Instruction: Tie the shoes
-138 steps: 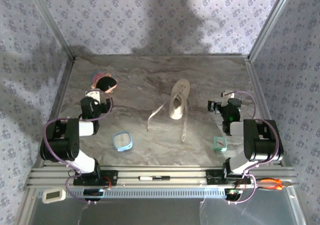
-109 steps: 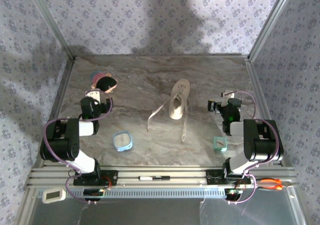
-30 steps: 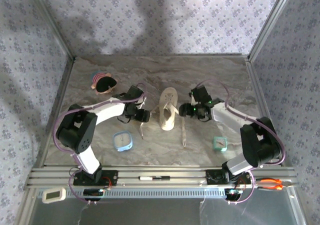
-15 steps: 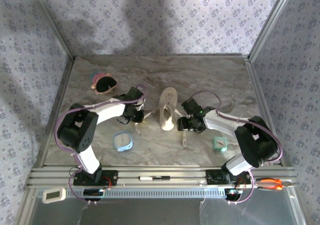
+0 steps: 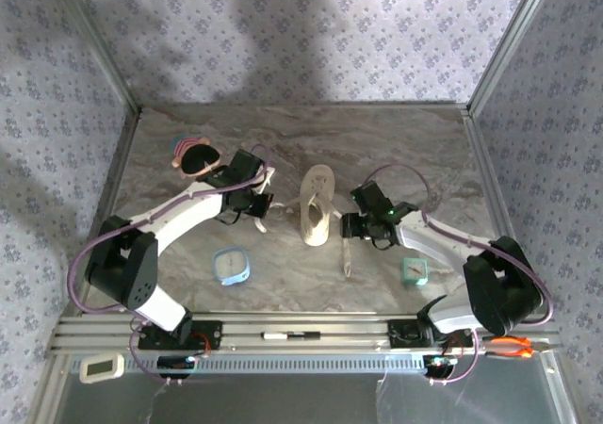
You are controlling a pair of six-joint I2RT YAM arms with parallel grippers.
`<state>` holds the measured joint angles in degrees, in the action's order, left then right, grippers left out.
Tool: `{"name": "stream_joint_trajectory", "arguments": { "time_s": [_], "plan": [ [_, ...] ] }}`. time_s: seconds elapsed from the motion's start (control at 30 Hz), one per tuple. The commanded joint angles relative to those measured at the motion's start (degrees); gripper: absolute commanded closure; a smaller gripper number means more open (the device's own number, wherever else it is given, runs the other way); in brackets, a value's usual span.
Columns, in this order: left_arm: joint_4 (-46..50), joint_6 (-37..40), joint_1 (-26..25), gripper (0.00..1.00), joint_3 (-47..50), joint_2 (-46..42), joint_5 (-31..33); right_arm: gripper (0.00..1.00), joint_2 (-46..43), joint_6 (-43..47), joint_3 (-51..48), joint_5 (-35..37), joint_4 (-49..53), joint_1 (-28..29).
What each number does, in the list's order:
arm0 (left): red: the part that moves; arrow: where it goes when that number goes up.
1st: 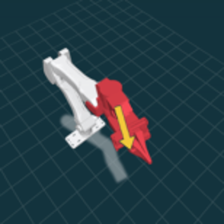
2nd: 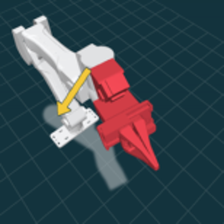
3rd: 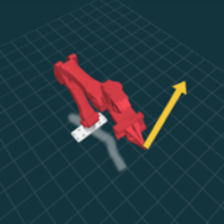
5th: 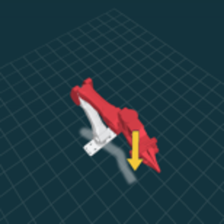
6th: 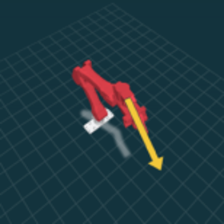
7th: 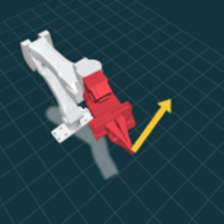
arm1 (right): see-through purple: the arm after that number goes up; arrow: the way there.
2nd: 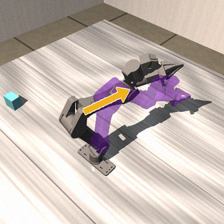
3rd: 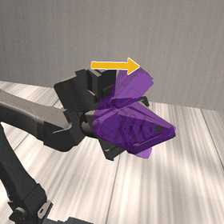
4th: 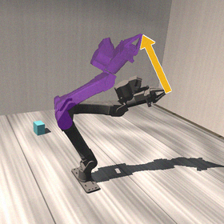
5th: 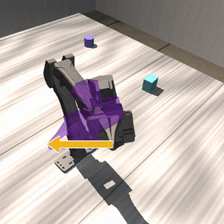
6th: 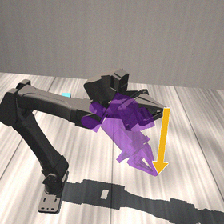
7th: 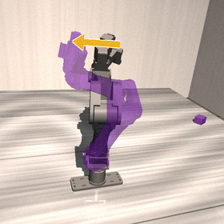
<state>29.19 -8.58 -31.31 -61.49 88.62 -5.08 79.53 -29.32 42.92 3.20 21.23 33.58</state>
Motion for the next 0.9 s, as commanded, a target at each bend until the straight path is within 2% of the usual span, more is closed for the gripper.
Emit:
{"name": "stream_joint_trajectory", "arguments": {
  "time_s": [0.0,0.17,0.3,0.37,0.43,0.53,0.73,0.87],
  "plan": [
    [2.79,0.93,-0.58,1.0,-2.86,-2.89,-1.29,0.33,1.55,-1.96,-1.49,-1.18,-0.38,1.06],
    [2.45,0.69,-0.92,1.0,-5.62,-5.72,-2.13,0.35,4.13,-2.4,-2.25,-1.3,-2.02,1.92],
    [1.16,0.32,-2.28,1.0,-7.63,-7.64,-3.36,0.43,7.47,-3.17,-3.25,-1.55,-4.07,2.22],
    [0.87,0.4,-3.11,1.0,-9.08,-8.22,-3.33,0.54,9.24,-3.44,-3.31,-1.51,-4.57,2.43],
    [0.24,0.21,-3.62,1.0,-10.63,-8.53,-3.26,0.77,10.17,-3.63,-3.38,-0.81,-4.65,2.57],
    [-1.16,-0.1,-4.11,1.0,-13.26,-7.68,-4.07,0.98,8.52,-3.26,-3.62,0.9,-4.28,2.55],
    [-1.71,-1.35,-5.68,1.0,-23.38,-0.51,-7.59,1.0,-1.95,-2.14,-4.1,3.31,-1.78,1.03],
    [-3.41,-1.09,-8.19,1.0,-29.27,5.04,-9.01,1.0,-8.49,-3.0,-5.68,-0.36,-1.24,-3.27]
  ]
}}
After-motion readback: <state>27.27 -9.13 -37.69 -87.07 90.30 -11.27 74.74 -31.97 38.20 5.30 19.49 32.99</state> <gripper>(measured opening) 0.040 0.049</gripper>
